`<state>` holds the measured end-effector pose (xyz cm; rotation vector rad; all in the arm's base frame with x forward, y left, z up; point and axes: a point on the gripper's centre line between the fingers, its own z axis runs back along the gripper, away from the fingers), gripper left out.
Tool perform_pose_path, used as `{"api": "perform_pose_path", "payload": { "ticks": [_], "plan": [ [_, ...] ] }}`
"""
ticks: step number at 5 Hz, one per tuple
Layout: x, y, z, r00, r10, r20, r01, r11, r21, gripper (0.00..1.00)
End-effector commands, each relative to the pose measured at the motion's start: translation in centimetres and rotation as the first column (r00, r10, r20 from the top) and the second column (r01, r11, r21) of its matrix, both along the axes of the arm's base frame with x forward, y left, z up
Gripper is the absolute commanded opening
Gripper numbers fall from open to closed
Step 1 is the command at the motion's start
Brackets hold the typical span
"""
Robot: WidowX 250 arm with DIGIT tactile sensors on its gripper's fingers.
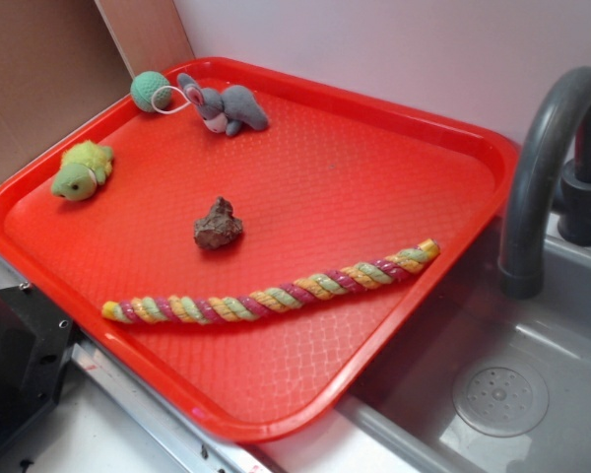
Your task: Grab the multicolored rope.
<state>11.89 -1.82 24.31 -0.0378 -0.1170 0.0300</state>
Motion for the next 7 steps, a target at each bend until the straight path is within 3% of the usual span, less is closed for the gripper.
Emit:
{"api": "perform_pose_path", "payload": {
  "ticks": [1, 2, 3, 4, 5, 7],
  "plan": [
    [0.0, 0.0, 0.0, 1.0, 0.0, 0.0, 0.0, 1.0, 0.0, 1.0],
    [2.8, -1.2, -0.8, 0.978, -0.207, 0.013, 0.207, 0.978, 0.034, 1.0],
    [5.3, -4.1, -1.8, 0.922, -0.388, -0.008, 0.388, 0.919, 0.075, 1.0],
    [6.7, -7.8, -3.2, 0.874, -0.486, 0.009, 0.484, 0.871, 0.083, 1.0],
    [7.1, -10.7, -4.9, 0.854, -0.521, -0.01, 0.52, 0.852, 0.062, 1.0],
    [7.5, -12.5, -11.3, 0.831, -0.545, -0.109, 0.544, 0.838, -0.044, 1.0]
  ]
}}
